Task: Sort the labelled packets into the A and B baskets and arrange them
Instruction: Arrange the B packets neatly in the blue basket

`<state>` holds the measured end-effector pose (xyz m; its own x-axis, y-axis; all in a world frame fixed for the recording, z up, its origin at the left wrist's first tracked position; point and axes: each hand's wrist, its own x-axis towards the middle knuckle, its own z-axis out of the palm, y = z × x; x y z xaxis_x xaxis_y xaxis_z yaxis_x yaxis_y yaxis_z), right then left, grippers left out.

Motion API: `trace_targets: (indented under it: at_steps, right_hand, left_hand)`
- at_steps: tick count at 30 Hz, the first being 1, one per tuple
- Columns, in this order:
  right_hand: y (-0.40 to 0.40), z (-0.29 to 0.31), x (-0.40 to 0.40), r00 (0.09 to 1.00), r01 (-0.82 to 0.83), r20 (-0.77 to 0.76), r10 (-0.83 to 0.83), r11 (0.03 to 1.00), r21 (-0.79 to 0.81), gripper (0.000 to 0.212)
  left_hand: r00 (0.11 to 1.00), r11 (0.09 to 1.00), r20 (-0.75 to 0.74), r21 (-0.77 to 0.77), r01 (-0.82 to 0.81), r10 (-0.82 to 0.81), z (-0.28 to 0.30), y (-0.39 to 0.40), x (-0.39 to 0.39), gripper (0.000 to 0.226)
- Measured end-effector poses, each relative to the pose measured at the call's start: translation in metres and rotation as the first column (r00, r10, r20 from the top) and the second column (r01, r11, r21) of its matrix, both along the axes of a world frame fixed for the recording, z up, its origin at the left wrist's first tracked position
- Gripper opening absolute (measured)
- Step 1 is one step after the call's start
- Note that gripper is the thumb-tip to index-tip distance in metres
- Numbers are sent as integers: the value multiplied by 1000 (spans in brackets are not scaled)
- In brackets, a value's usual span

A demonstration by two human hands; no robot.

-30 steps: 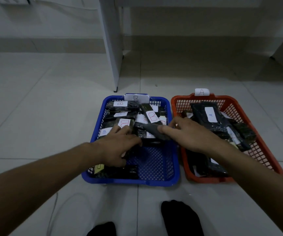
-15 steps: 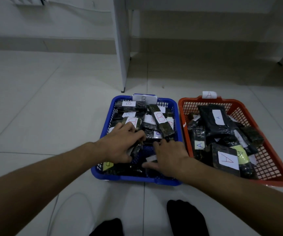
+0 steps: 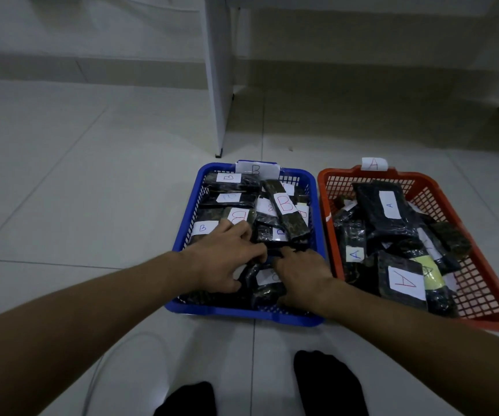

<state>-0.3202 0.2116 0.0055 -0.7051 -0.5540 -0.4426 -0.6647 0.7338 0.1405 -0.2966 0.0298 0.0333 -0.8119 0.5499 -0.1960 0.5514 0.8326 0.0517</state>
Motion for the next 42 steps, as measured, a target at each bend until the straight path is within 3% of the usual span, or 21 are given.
trace_targets:
  at_steps: [3,8,15,20,29,34,37,42]
  right_hand:
    - [0,-4,1,1000,29,-9,-30,998,-51,42]
    - [6,-5,-8,993,23,120,2,978,-206,75]
    - [-1,-7,-9,999,12,52,-1,980,-197,84]
    - [-1,-7,-7,999,-25,-26,21,986,-164,88]
    - [4,-5,-7,999,45,32,-35,926,-374,86]
    - [-3,1,-2,998,26,-46,-41,959,-281,82]
    - [-7,-6,3,994,106,6,-107,968,-227,81]
    - [-4,-11,5,992,122,-3,-129,941,-315,76]
  left_hand:
    - [999,999,-9,-25,38,-39,2,5,2,55]
    - [998,997,-1,-37,63,-63,1,7,-2,54]
    - [999,998,21,47,-36,35,0,-7,-1,60]
    - [999,999,24,19,-45,44,4,-2,1,60]
    - [1000,999,-2,46,-23,23,5,-14,3,51]
    - [1000,999,-19,39,-12,13,3,-18,6,52]
    - [1000,1000,-8,3,-10,10,4,-15,5,54]
    - [1000,1000,0,-2,-21,21,5,-12,4,52]
